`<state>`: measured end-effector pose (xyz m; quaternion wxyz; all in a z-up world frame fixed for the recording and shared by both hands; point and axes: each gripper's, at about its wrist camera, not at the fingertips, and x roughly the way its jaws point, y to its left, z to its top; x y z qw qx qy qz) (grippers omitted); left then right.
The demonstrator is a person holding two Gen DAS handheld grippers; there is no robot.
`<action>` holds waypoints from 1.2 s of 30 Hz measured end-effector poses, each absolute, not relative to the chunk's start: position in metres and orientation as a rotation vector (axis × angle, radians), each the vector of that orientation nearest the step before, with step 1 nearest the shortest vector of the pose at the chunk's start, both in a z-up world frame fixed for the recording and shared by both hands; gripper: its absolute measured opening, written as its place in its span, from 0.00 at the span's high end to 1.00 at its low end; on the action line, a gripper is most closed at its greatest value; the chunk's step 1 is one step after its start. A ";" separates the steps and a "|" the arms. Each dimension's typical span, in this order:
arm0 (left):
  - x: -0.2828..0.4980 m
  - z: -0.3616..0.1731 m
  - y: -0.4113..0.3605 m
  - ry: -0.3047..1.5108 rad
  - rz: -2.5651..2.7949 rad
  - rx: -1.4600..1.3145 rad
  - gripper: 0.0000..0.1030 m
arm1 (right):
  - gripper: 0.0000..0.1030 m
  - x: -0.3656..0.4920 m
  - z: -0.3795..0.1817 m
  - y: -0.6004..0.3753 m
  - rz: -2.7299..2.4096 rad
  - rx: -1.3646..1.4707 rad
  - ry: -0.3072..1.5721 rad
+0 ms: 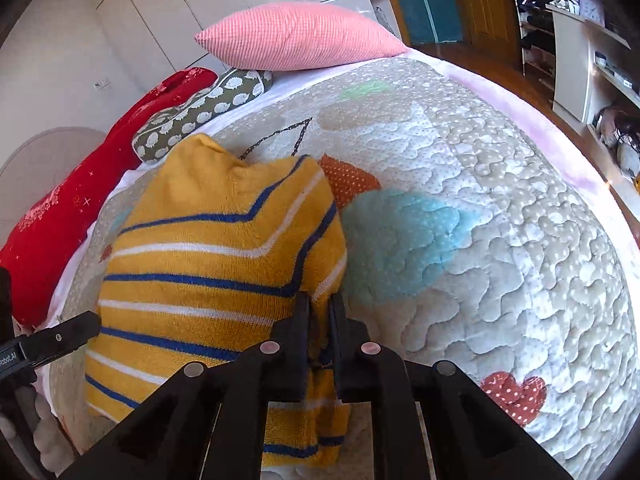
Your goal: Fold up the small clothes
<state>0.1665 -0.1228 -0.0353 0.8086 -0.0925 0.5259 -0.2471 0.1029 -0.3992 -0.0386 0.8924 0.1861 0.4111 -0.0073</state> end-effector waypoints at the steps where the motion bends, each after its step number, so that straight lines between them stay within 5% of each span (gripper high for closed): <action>1: 0.164 -0.043 -0.128 1.136 -0.513 -0.160 0.51 | 0.87 0.103 -0.039 -0.400 -0.016 0.385 0.851; 4: 0.151 -0.046 -0.141 1.074 -0.496 -0.052 0.50 | 0.77 0.102 -0.041 -0.401 -0.035 0.350 0.850; 6: 0.148 -0.039 -0.141 1.063 -0.496 -0.036 0.51 | 0.58 0.098 -0.041 -0.407 -0.053 0.343 0.840; 11: 0.137 -0.003 -0.115 0.983 -0.517 -0.087 0.51 | 0.53 0.079 -0.019 -0.429 -0.011 0.455 0.782; 13: 0.135 0.012 -0.106 0.919 -0.494 -0.068 0.46 | 0.52 0.076 -0.009 -0.430 -0.008 0.428 0.770; 15: 0.140 0.017 -0.098 0.893 -0.471 -0.074 0.27 | 0.45 0.077 -0.003 -0.430 0.016 0.417 0.769; 23: 0.198 -0.006 -0.103 0.984 -0.523 -0.168 0.17 | 0.26 0.128 -0.014 -0.429 0.156 0.536 0.815; 29: 0.228 -0.052 -0.133 1.163 -0.686 -0.308 0.18 | 0.28 0.170 -0.056 -0.428 0.234 0.691 0.903; 30: 0.227 -0.057 -0.139 1.193 -0.703 -0.315 0.25 | 0.45 0.172 -0.059 -0.425 0.262 0.723 0.898; 32: 0.224 -0.057 -0.141 1.187 -0.690 -0.307 0.37 | 0.62 0.171 -0.058 -0.419 0.280 0.769 0.891; 33: 0.224 -0.053 -0.136 1.182 -0.699 -0.324 0.51 | 0.67 0.171 -0.053 -0.415 0.283 0.762 0.886; 36: 0.228 -0.035 -0.113 1.170 -0.712 -0.383 0.61 | 0.70 0.169 -0.030 -0.406 0.297 0.733 0.861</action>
